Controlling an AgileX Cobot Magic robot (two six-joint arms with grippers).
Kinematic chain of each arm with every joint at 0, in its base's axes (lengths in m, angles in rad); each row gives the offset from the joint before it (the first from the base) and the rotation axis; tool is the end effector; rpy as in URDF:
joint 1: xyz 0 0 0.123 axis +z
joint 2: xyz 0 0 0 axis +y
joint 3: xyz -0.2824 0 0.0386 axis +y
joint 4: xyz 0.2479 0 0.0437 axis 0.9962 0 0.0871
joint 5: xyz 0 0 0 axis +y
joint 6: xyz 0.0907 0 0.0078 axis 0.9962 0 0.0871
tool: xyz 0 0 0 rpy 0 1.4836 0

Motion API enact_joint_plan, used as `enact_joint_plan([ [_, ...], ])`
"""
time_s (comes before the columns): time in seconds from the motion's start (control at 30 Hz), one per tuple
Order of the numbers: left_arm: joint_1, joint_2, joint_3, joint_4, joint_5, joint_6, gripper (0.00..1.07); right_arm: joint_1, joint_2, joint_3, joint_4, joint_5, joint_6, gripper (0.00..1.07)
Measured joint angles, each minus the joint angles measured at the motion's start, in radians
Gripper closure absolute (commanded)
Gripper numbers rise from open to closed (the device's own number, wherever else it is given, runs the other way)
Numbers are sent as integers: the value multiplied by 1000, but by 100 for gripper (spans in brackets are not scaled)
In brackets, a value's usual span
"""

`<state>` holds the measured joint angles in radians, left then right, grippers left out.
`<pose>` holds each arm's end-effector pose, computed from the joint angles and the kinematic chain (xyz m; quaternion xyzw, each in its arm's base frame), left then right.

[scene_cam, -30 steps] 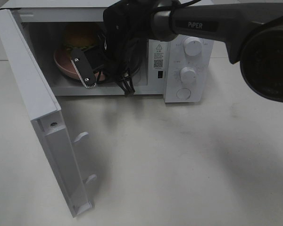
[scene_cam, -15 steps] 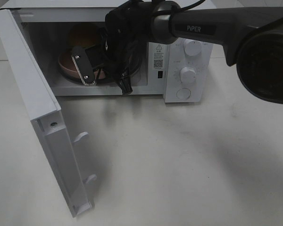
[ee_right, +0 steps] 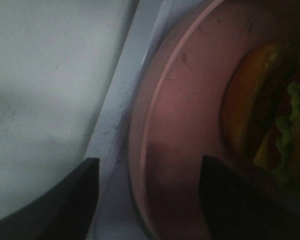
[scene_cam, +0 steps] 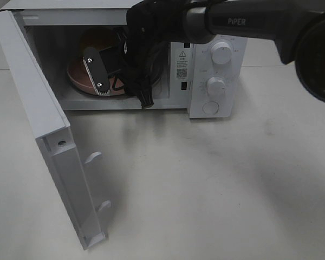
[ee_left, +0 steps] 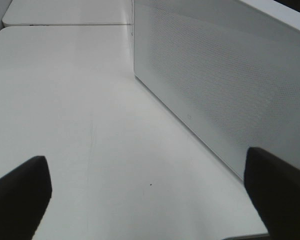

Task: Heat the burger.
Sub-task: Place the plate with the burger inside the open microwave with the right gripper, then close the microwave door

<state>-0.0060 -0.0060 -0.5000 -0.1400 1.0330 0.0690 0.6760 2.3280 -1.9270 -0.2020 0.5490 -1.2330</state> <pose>-0.0051 -0.0109 0.2800 0.0335 0.8416 -0.0530 0.5365 0.4169 0.3221 0.1769 -0.7976 0.4885 -0.1709 0.3098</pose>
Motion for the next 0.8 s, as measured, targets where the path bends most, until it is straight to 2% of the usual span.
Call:
enact_joint_plan([
  [0.1,0,0,0,0,0,0,7,0,-51,93,28,-48,2,40],
  [0.13,0,0,0,0,0,0,7,0,-68,118,38,-63,5,35],
  [0.17,0,0,0,0,0,0,7,0,-68,118,38,-63,5,35],
  [0.23,0,0,0,0,0,0,7,0,-119,191,50,-96,15,28],
  [0.27,0,0,0,0,0,0,7,0,-119,191,50,-96,15,28],
  [0.3,0,0,0,0,0,0,7,0,-153,242,50,-120,23,27],
  [0.37,0,0,0,0,0,0,7,0,-172,269,50,-127,27,27],
  [0.4,0,0,0,0,0,0,7,0,-204,326,50,-141,28,27],
  [0.53,0,0,0,0,0,0,7,0,-254,403,50,-160,36,27],
  [0.57,0,0,0,0,0,0,7,0,-285,446,50,-168,66,25],
  [0.8,0,0,0,0,0,0,7,0,-401,562,50,-175,253,23],
])
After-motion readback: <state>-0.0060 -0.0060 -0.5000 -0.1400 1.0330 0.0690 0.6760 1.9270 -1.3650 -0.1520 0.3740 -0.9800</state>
